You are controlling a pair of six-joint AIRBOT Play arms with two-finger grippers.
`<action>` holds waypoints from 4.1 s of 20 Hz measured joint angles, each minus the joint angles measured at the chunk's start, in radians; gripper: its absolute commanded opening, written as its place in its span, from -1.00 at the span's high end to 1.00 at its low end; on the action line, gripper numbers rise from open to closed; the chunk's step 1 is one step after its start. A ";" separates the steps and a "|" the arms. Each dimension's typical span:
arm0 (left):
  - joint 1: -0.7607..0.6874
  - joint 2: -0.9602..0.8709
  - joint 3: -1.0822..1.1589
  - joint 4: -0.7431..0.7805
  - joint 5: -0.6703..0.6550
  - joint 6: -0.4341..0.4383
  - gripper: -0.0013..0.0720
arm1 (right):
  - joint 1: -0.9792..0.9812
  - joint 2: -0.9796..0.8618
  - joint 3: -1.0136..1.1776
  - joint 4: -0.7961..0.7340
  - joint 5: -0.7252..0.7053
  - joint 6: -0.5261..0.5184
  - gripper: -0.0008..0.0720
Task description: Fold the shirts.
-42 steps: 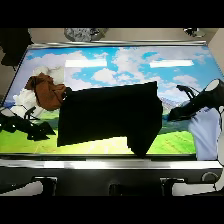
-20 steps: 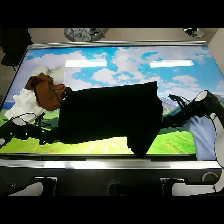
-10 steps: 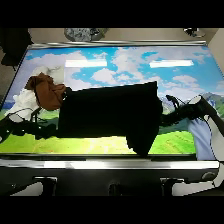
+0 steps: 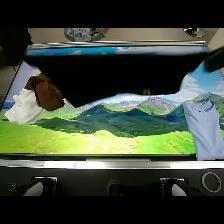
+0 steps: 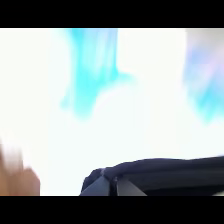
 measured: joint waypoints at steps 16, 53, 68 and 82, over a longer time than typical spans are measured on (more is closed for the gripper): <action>-0.030 0.233 0.298 0.068 0.044 -0.108 0.90 | -0.001 0.384 0.173 -0.198 0.057 0.101 0.86; -0.097 -0.777 -0.072 0.128 -0.554 0.012 0.90 | 0.077 -0.719 -0.056 -0.009 0.513 0.192 0.85; -0.063 -0.742 -0.092 0.188 -0.609 0.000 -0.12 | 0.031 -0.657 -0.076 -0.062 0.610 0.178 -0.55; -0.039 -0.361 -0.853 0.185 -0.286 0.046 -0.04 | -0.043 -0.315 -0.558 -0.047 0.479 0.108 -0.50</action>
